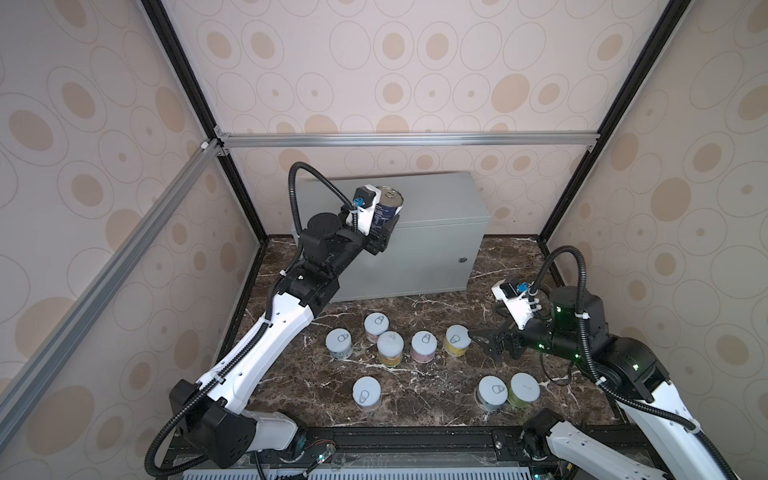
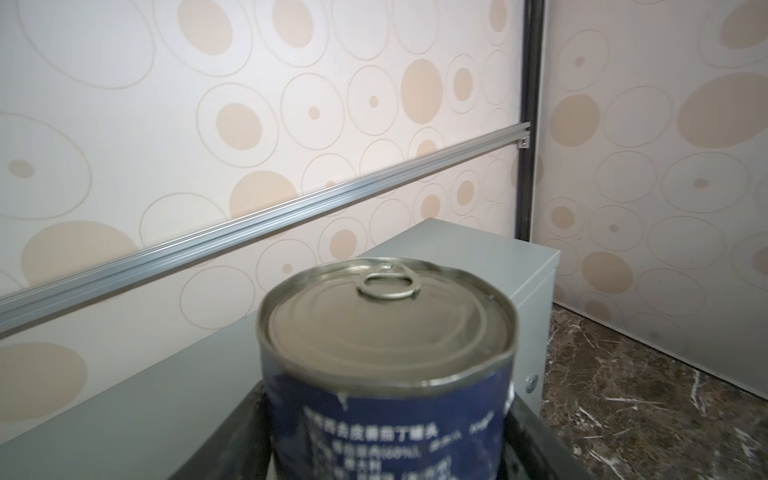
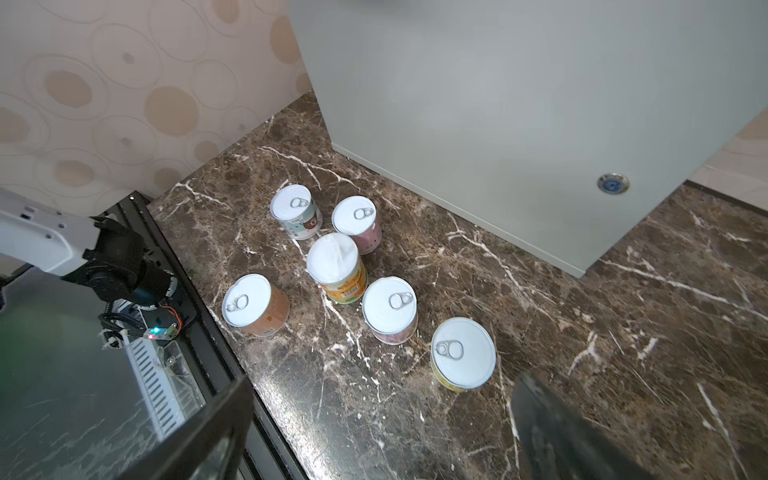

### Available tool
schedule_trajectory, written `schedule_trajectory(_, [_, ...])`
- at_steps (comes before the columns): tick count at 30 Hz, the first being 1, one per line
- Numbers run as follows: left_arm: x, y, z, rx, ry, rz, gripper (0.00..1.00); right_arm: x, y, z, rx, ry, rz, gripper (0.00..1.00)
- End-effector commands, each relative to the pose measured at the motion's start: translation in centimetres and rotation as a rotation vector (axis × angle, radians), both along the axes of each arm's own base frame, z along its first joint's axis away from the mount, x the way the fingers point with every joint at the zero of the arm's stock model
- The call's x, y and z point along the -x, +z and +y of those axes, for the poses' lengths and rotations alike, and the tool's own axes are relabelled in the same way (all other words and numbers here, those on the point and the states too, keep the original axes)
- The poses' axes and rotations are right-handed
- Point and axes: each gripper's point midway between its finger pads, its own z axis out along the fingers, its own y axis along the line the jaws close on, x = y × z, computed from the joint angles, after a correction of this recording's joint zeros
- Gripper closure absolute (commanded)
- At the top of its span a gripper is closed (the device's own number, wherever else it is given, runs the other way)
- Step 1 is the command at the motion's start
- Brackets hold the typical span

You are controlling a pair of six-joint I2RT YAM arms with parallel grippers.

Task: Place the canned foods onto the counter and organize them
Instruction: 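Raise the dark-blue can with the left gripper above the grey cabinet top, then lower the dark-blue can onto the cabinet top and open the left gripper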

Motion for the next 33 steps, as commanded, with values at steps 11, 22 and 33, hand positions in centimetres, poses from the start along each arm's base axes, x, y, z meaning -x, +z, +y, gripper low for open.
schedule_trajectory(11, [-4.8,8.3,9.6,0.247,0.014,-0.243,0.39,0.8,-0.3,1.8,-0.018,0.147,-0.061,0.0])
schedule_trajectory(22, [-11.1,4.8,12.8,0.221,0.102,-0.184,0.36,0.2,-1.0,2.6,-0.024,0.167,-0.043,0.0])
schedule_trajectory(33, [-13.1,3.0,16.0,0.204,0.179,-0.163,0.34,-0.4,-1.5,3.4,-0.05,0.182,-0.024,0.0])
